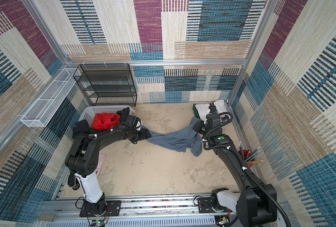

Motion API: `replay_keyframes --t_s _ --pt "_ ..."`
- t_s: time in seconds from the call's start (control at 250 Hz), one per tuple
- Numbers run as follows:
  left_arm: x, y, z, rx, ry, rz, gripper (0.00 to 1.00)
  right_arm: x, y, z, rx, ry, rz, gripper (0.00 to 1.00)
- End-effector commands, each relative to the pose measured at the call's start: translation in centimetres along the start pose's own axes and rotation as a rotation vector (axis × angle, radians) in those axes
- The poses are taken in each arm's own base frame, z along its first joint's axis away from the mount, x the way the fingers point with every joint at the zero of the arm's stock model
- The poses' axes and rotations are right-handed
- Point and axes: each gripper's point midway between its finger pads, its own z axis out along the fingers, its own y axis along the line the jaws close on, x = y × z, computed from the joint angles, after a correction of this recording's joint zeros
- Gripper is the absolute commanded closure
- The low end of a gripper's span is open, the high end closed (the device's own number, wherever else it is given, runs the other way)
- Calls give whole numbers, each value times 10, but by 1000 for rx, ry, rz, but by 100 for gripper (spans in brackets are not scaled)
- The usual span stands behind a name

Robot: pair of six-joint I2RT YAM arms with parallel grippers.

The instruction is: Fold and stack the t-shirts

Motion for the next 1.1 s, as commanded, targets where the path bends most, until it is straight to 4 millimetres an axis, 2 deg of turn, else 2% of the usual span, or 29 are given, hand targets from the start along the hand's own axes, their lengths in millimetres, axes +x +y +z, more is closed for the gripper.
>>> replay_keyframes --t_s 0.0,0.184,0.276,0.448,0.552,0.596,0.728,0.88,0.96,1.096 --pt "4 -6 -2 53 -8 -75 20 -7 2 -1 -1 -32 4 100" --pt "10 -5 7 101 -25 -185 22 -5 1 2 -5 -25 3 100" --pt "14 -7 16 145 -21 -237 28 -4 1 3 -8 -20 4 100" --pt "9 -6 22 134 -27 -243 67 -2 1 4 -11 -15 7 100" --pt "0 -10 11 124 -51 -206 92 -2 2 4 -16 -12 -1 100" --pt "-3 -11 2 105 -63 -180 100 -2 2 4 -12 -13 -6 100" --pt "-11 -13 -36 41 -94 -93 100 -8 6 5 -15 -20 -26 100" --pt "-32 -30 -74 24 -135 2 100 -22 26 16 -79 -17 -45 100" --pt "-43 -39 -80 16 -113 37 100 -33 36 25 -96 -25 -48 100" --pt "-43 -43 -73 22 -46 36 100 -57 55 31 -133 -53 -68 100"
